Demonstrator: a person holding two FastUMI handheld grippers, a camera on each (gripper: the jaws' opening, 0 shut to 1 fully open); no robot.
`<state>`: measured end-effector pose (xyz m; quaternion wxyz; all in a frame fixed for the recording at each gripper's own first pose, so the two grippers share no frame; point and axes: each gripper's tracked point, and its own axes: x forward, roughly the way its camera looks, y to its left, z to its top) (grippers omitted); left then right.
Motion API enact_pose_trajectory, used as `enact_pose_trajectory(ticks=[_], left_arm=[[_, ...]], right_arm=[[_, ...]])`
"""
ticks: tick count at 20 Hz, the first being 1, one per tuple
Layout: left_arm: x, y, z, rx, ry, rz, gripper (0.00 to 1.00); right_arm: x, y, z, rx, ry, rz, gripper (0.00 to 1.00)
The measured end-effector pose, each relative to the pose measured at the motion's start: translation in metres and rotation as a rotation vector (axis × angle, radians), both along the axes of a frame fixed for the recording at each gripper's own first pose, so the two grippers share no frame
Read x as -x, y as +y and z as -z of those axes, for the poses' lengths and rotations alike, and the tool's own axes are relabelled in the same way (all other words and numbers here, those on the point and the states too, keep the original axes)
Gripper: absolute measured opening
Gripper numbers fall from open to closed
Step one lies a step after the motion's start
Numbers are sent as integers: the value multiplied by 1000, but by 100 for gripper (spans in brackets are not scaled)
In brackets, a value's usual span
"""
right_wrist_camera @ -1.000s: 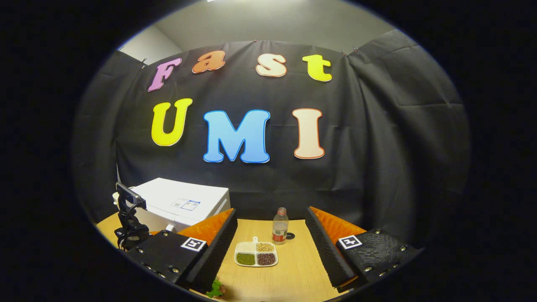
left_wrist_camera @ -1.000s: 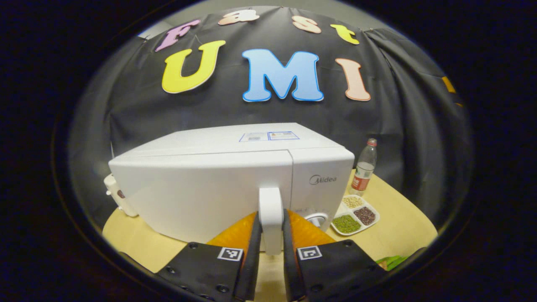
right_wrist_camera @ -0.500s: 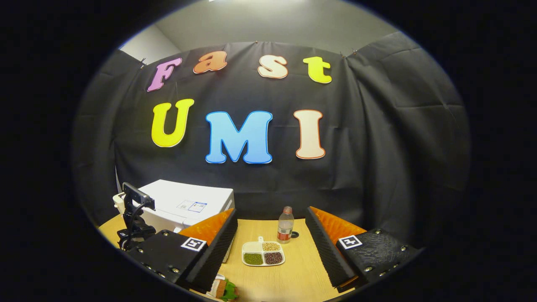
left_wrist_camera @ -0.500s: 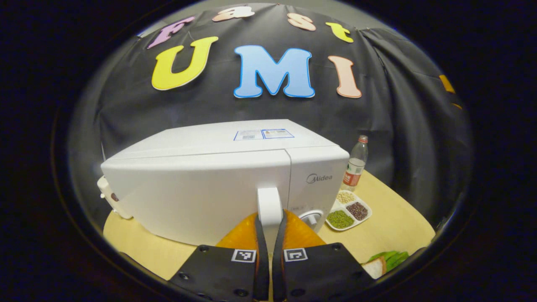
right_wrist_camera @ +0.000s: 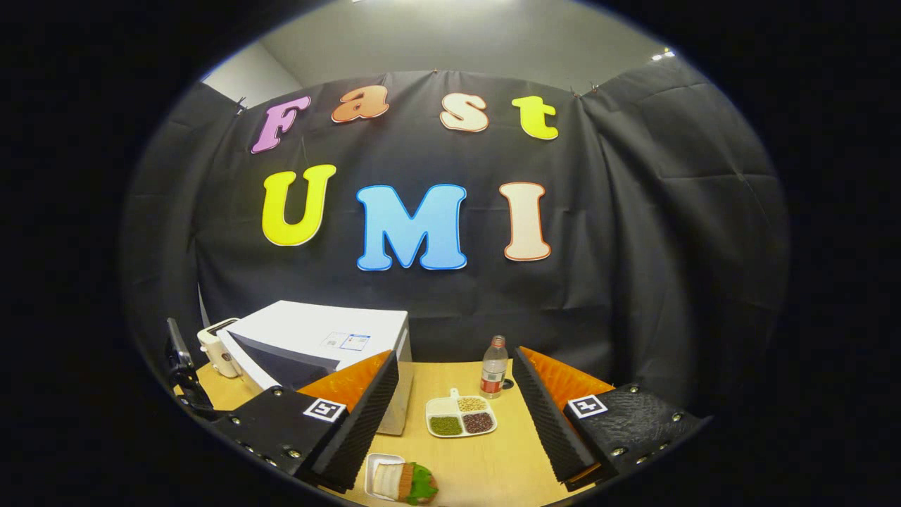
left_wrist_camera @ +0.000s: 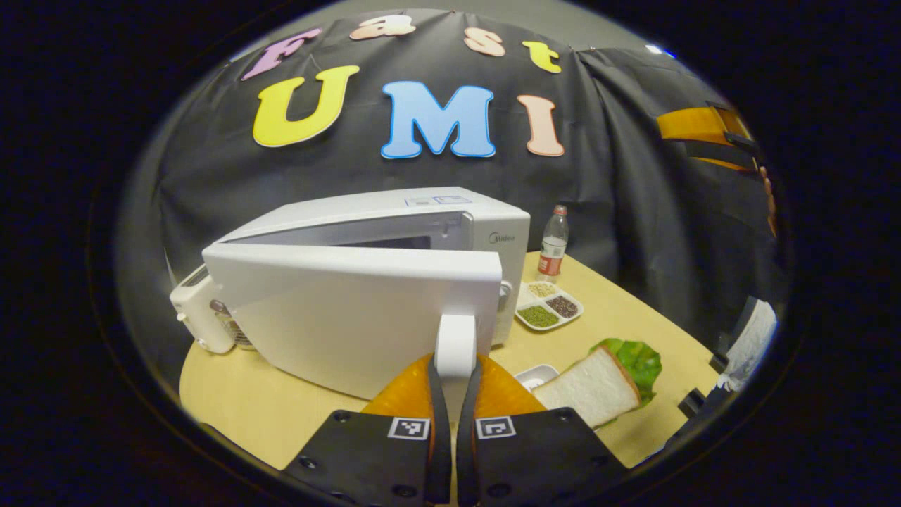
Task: Open the microwave oven with the left hand, put the food in, and close the microwave oven.
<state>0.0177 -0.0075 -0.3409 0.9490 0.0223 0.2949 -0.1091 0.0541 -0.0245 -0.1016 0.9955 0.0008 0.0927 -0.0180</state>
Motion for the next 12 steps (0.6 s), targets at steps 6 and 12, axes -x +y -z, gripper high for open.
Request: enact_pose_trajectory(ticks=[6, 12], left_arm=[[64, 43, -12, -17, 19, 25, 11], [125, 109, -21, -47, 50, 26, 12]], right_arm=[[21, 54, 3, 8, 2, -47, 99], [34, 107, 13, 7, 20, -108, 99]])
